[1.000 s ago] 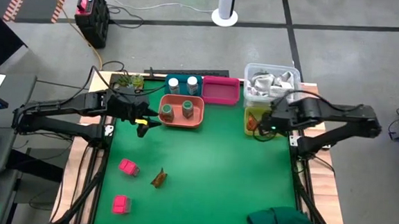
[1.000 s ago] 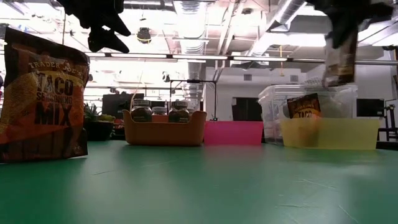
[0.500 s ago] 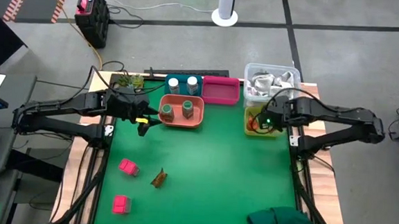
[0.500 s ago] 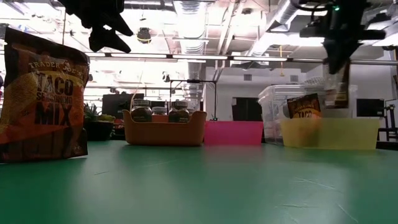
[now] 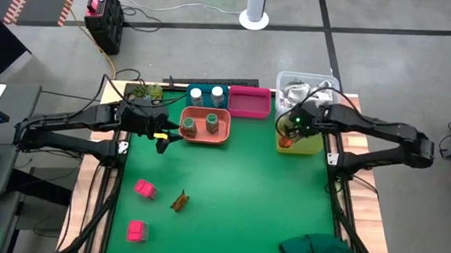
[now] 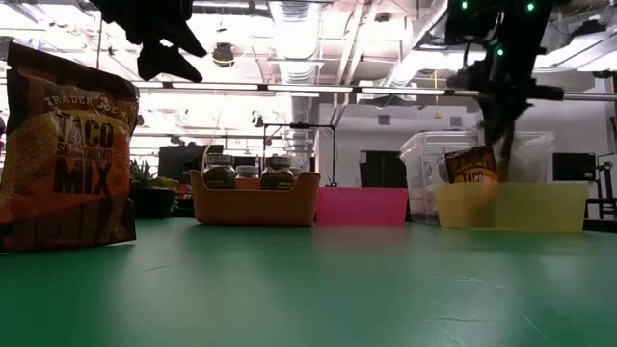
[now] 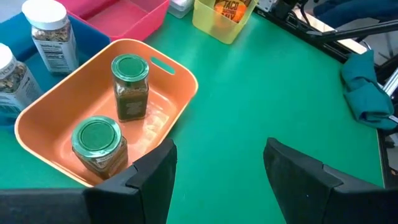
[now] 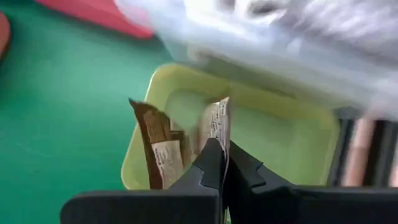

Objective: Sort spices by type
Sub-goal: Put the top orange seasoning pack into the yellow bin, then put the orange seasoning pack into the yellow bin

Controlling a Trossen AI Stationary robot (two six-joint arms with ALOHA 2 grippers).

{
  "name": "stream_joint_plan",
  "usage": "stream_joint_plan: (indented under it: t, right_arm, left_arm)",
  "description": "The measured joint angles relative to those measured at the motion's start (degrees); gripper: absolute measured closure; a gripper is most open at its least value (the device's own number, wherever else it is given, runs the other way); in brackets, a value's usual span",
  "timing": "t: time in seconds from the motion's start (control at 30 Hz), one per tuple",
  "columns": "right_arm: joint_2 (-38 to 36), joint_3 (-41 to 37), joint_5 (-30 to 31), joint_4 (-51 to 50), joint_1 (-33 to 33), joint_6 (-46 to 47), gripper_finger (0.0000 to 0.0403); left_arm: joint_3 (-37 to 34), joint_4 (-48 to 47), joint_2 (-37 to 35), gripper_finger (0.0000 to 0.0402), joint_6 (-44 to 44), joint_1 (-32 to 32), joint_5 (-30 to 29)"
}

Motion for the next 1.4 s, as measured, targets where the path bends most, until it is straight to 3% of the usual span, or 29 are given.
stream_joint_plan:
  t: [0.57, 1.07, 1.3, 1.4]
  right_arm:
    - [0.08, -10.26, -2.28, 7.53, -0.28, 2.03, 0.0358]
    - [0.06, -10.95, -4.50, 8.17, -0.28, 2.32, 0.0235]
    - [-0.16, -5.21, -4.59, 2.21, -0.27, 0.86, 0.0179]
    - [-0.17, -1.36, -4.58, -1.64, 0.67, 1.06, 0.0166]
  left_arm:
    - [0.00, 0.13, 0.00, 0.0174, -3.13, 1.39, -0.36]
    - [0.00, 0.20, 0.00, 0.0174, -3.02, 1.39, -0.34]
    - [0.00, 0.03, 0.00, 0.0174, -2.79, 1.39, 0.09]
    - [0.00, -0.11, 0.00, 0.0174, -2.54, 1.39, 3.48]
